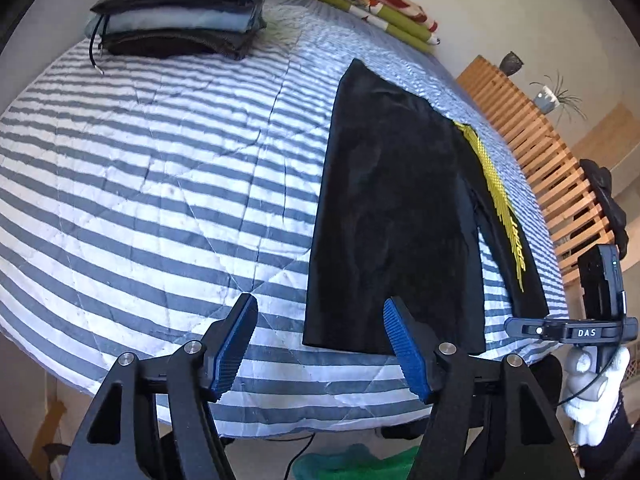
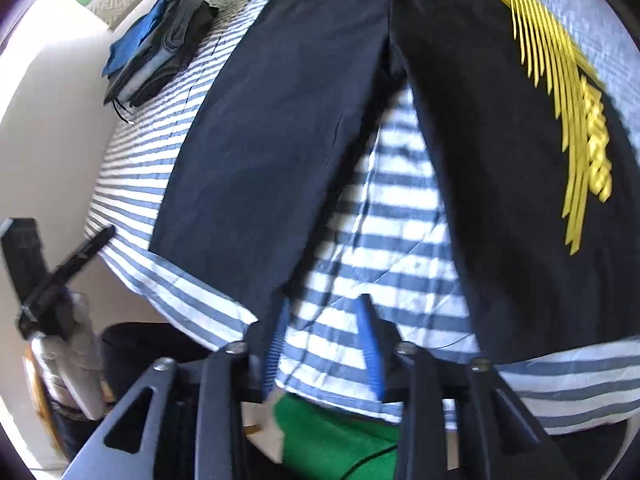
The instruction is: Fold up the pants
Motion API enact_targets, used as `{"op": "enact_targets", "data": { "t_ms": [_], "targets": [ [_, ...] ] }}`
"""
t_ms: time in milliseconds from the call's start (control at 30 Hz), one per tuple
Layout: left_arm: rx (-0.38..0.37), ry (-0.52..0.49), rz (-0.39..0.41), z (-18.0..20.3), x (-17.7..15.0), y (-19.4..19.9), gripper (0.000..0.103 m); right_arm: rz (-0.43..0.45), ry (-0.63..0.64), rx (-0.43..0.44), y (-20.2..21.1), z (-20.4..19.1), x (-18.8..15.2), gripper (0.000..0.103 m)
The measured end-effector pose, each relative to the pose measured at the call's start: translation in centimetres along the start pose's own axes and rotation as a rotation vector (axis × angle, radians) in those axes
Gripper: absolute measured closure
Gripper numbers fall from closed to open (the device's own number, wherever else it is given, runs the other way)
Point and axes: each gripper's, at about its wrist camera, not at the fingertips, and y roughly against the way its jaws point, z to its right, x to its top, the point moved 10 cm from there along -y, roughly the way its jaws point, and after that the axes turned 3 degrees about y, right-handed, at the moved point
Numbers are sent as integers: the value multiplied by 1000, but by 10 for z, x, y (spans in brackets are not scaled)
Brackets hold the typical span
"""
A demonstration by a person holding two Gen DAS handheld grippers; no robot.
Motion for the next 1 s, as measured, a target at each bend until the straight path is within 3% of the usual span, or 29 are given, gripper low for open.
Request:
{"op": "enact_targets", "data": {
  "t_ms": [133, 200, 267, 333, 400, 467, 533, 667, 833, 900, 1000],
  "targets": [
    [48, -54, -47, 1, -11, -26, 42, -21, -28, 20, -20, -6, 0, 67],
    [87, -92, -43, 5, -13, -32, 46, -17, 0, -36, -29, -12, 3, 67],
    [92, -106, -20, 11, -12, -28, 47, -26, 64, -119, -38, -19, 1, 74],
    [88, -127, 20, 20, -9, -20, 47, -13, 139, -164, -35, -26, -2, 75],
    [92, -160, 60, 35, -7, -12, 47, 1, 142, -96, -18, -27, -9, 75],
    [44, -203, 71, 60, -9, -7, 47, 58, 118, -38, 9, -17, -12, 73],
    [-22, -257, 65, 93, -16, -8, 47, 153, 54, -33, 46, 11, -12, 67],
    [-166, -355, -5, 165, -41, -27, 47, 309, -96, -177, 113, 99, -21, 66],
    [-267, -424, -145, 238, -83, -71, 46, 296, -228, -318, 134, 187, -44, 66],
    [-277, -452, -197, 260, -98, -91, 46, 280, -239, -364, 131, 208, -49, 66],
    [-243, -528, -230, 282, -119, -116, 43, 254, -252, -357, 125, 230, -54, 65]
  ]
}}
